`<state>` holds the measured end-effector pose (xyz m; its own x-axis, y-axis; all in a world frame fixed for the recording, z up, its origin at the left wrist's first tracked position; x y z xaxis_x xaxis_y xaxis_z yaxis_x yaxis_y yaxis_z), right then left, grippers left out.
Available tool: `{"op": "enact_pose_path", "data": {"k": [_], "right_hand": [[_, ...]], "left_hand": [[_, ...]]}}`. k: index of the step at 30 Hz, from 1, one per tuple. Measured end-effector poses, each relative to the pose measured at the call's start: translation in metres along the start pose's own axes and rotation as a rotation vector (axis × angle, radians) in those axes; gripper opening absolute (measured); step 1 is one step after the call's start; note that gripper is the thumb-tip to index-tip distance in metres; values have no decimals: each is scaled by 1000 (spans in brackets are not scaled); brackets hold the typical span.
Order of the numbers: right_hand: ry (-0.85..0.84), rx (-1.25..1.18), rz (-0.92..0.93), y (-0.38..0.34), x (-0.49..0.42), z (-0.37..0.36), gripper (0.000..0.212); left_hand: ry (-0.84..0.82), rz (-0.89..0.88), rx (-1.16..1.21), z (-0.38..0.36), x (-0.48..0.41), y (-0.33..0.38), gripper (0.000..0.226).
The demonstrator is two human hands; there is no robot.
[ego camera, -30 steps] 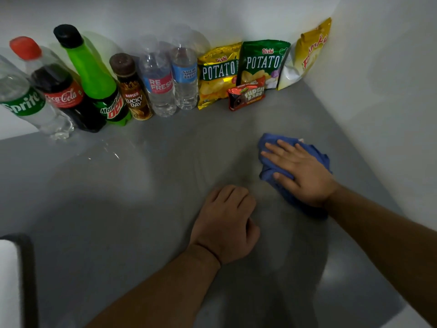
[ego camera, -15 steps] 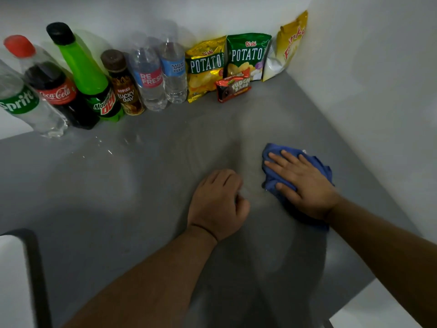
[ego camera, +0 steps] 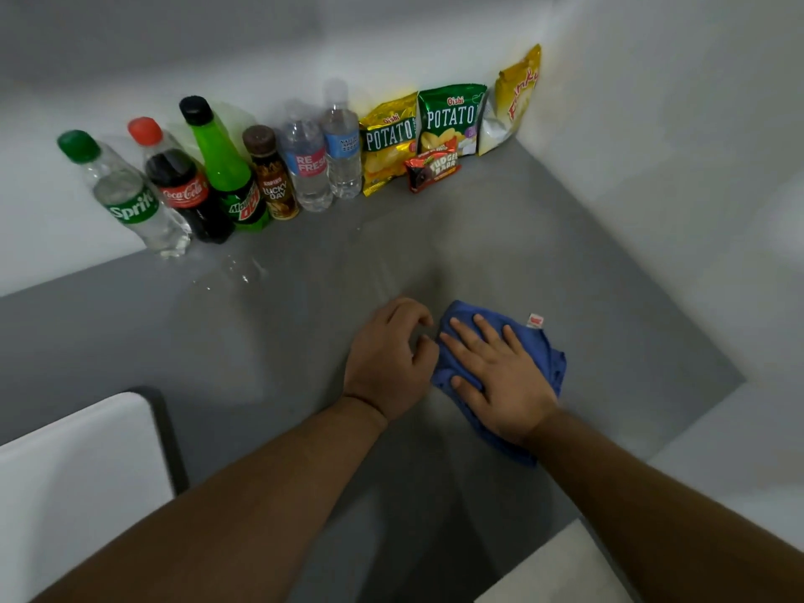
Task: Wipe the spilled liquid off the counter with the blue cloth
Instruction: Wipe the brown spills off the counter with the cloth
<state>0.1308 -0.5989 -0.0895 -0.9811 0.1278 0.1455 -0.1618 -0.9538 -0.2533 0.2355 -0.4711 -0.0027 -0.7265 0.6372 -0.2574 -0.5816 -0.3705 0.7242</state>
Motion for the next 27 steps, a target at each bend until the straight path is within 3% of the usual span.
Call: {"op": "enact_pose_path", "data": {"k": [3, 9, 20, 24, 27], "right_hand": [[-30, -5, 41, -32, 19, -9, 61], [-106, -65, 91, -84, 48, -25, 63], [-210, -21, 333, -161, 113, -56, 65], [-233, -253, 334, -174, 130, -47, 62], [-103, -499, 160, -158, 124, -17, 52]], "left_hand": [[24, 44, -14, 22, 37, -11, 16], [-79, 142, -66, 45, 118, -28, 14], [-122, 167, -175, 51, 199, -6, 19], [-198, 200, -206, 46, 201, -9, 23], [-273, 153, -235, 42, 193, -9, 28]]}}
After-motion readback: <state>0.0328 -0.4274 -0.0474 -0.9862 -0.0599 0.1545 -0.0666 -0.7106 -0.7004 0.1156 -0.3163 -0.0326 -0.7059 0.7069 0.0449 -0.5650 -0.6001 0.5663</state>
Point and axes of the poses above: each hand's wrist, its own x-axis away from the middle knuckle, its own z-axis out of the back of the hand, y = z × x, the point moved 9 cm from there along -x, towards the middle knuckle, and after that the axes turned 1 degree about -x, right-handed, at the moved point
